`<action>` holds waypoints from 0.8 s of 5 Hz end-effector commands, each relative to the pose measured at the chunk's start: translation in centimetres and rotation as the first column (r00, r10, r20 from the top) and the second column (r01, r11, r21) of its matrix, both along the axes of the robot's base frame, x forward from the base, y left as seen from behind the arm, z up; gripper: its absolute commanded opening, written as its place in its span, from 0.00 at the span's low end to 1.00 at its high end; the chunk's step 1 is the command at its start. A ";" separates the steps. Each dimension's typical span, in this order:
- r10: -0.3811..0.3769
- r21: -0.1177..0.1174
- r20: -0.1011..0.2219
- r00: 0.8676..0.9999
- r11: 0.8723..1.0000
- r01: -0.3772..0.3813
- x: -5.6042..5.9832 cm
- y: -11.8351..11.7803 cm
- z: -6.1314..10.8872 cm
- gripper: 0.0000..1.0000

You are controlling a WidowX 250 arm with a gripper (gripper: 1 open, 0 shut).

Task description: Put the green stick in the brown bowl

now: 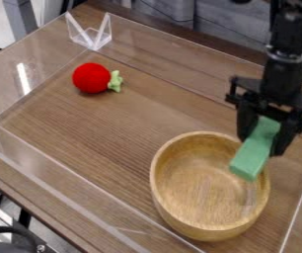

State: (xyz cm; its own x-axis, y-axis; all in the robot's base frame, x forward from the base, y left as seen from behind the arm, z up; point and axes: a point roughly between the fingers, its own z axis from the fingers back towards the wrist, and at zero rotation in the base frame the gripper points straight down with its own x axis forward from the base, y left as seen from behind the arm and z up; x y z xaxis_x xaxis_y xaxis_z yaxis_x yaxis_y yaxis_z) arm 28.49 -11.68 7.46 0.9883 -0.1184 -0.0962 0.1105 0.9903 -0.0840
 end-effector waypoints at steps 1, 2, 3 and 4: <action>0.005 -0.025 0.059 0.998 1.000 -0.004 -1.1 -0.4 0.8 0.00; 0.017 -0.025 0.050 0.999 1.000 -0.015 -1.0 -0.7 0.7 0.00; 0.027 -0.025 0.042 0.999 0.999 -0.026 -0.7 -1.0 0.8 0.00; 0.048 -0.025 0.034 0.998 0.999 -0.047 -1.4 -0.4 -0.1 0.00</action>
State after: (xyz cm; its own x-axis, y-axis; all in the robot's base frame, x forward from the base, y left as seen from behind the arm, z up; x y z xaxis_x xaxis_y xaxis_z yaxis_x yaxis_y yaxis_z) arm 26.75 -12.00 6.37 0.9928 -0.0740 -0.0939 0.0652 0.9935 -0.0928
